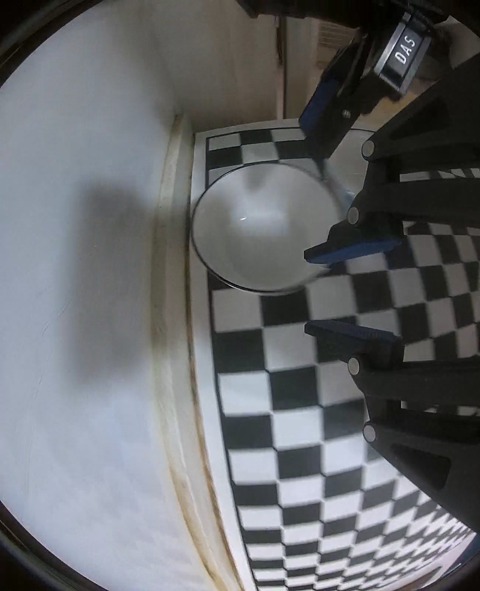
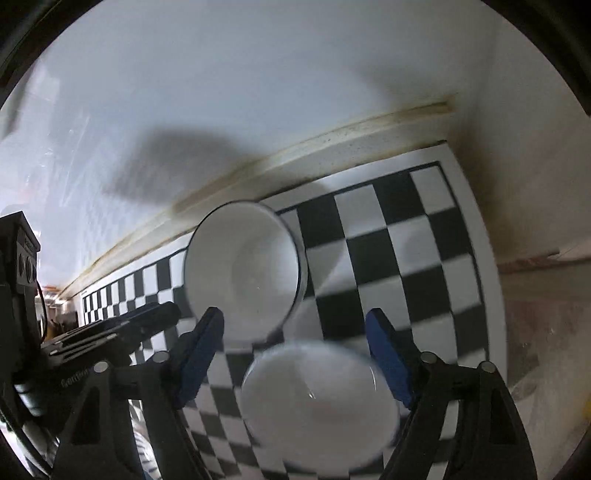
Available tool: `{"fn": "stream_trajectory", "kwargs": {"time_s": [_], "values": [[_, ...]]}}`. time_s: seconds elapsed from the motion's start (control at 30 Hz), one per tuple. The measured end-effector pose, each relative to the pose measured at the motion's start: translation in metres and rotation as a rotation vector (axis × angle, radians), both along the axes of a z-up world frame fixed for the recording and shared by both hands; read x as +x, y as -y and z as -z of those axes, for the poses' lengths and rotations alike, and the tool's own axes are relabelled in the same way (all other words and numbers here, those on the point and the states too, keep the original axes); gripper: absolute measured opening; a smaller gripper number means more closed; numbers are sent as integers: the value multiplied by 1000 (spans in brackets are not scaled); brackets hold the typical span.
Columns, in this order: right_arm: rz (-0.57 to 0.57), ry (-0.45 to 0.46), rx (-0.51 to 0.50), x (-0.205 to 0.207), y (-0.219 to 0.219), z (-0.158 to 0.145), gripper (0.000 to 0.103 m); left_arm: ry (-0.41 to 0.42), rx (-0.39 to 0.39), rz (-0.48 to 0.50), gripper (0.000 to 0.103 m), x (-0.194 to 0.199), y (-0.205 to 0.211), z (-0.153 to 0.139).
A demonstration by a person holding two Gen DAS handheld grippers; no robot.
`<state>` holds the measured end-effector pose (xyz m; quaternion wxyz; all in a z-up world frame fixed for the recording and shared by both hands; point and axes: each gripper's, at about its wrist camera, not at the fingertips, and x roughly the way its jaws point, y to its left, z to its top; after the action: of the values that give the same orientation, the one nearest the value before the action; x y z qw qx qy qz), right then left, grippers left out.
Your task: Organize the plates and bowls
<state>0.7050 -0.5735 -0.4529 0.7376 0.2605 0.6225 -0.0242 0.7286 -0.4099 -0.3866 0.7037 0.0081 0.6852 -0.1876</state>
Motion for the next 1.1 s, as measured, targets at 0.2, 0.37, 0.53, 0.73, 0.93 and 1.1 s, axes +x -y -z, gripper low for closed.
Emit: {"fn": "stream_trajectory", "kwargs": {"time_s": [0.2,0.37,0.53,0.73,0.93,1.1], "values": [[17,-83,89,31,5,45,41,-25,15,57,27,16,16,27],[28,-130,97,41,2,67,13,-30,14,64,21,19,20,34],[21,-131,80,36,-6,60,11,-18,10,61,20,15,19,28],[24,-102,83,25,-14,39,10,26,-4,73,21,8,15,2],[5,-58,57,11,-23,3,10,65,-28,82,20,-5,-3,-34],[-4,-30,41,-10,-33,-27,10,88,-40,105,20,-27,-17,-62]]}}
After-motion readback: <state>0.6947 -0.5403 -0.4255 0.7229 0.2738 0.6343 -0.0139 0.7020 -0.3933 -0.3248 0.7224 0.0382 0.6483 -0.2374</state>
